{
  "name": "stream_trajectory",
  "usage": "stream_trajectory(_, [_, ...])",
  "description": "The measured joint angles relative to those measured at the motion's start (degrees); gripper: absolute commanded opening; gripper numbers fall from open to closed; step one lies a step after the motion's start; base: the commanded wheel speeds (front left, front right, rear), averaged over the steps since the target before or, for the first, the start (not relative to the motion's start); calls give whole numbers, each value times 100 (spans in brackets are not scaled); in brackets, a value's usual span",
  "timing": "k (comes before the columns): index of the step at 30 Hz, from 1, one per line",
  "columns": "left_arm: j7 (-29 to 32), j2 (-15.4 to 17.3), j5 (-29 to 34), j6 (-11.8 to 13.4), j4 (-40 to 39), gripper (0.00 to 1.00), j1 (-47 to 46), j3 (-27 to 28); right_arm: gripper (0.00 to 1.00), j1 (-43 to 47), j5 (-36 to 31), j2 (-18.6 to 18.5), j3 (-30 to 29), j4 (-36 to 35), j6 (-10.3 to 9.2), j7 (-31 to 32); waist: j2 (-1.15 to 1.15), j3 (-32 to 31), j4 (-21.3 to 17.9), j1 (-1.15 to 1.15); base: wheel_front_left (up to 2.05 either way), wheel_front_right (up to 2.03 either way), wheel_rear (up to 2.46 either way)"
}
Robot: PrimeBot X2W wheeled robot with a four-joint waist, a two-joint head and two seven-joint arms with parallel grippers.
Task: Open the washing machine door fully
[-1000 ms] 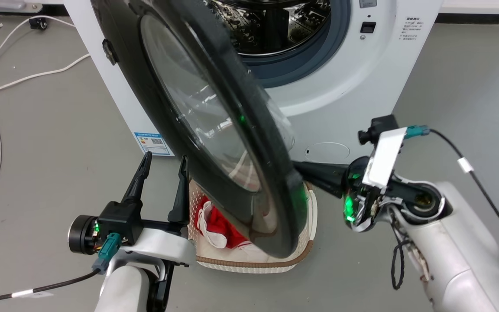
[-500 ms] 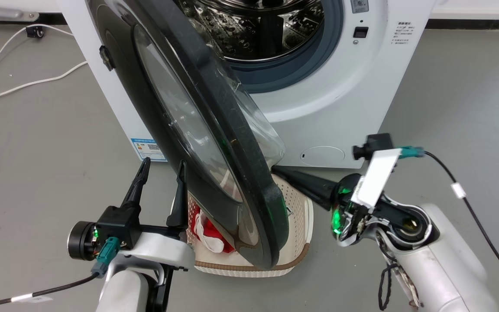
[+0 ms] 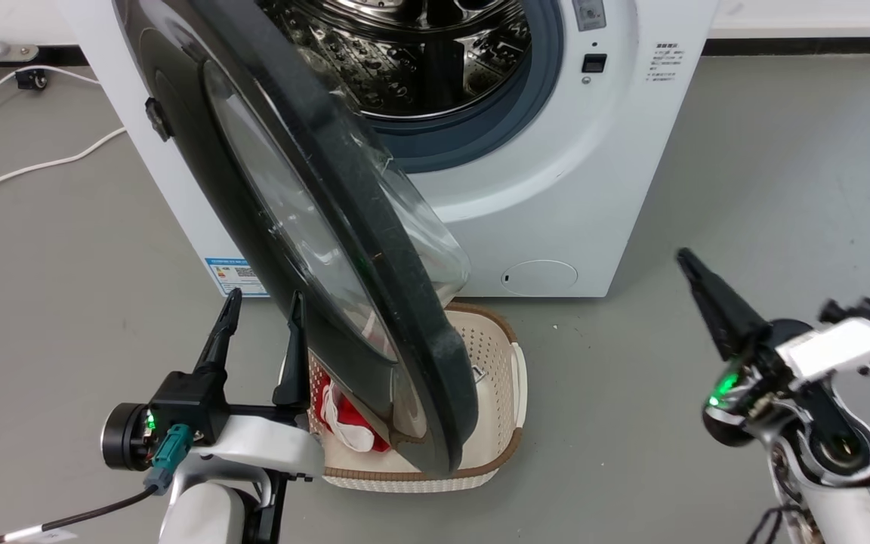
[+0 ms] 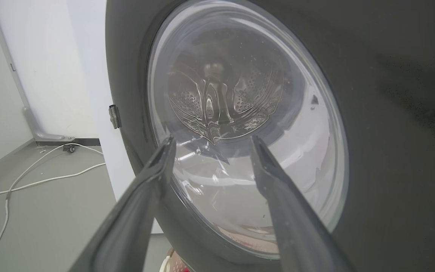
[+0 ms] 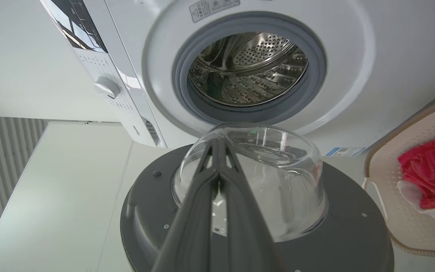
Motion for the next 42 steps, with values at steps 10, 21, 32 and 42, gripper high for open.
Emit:
stream_trajectory(10, [0, 0, 32, -7, 1, 100, 58, 162, 100, 764, -1014, -169, -561, -357, 0, -1660, 0, 8, -133, 0, 0, 0, 0])
stream_trajectory(21, [0, 1, 48, 10, -9, 100, 79, 249, 100, 1039, -4979, -405, -578, -797, 9, -3203, 0, -30, -232, 0, 0, 0, 0])
stream_trajectory(32, [0, 0, 110, -22, -13, 100, 81, 322, 100, 1720, -9058, 237, -732, -2218, 10, -2855, 0, -12, -264, 0, 0, 0, 0])
stream_trajectory(42, [0, 0, 191, -35, -20, 100, 73, 357, 100, 2142, -9281, 464, -590, -2148, 11, -2791, 0, 6, -274, 0, 0, 0, 0])
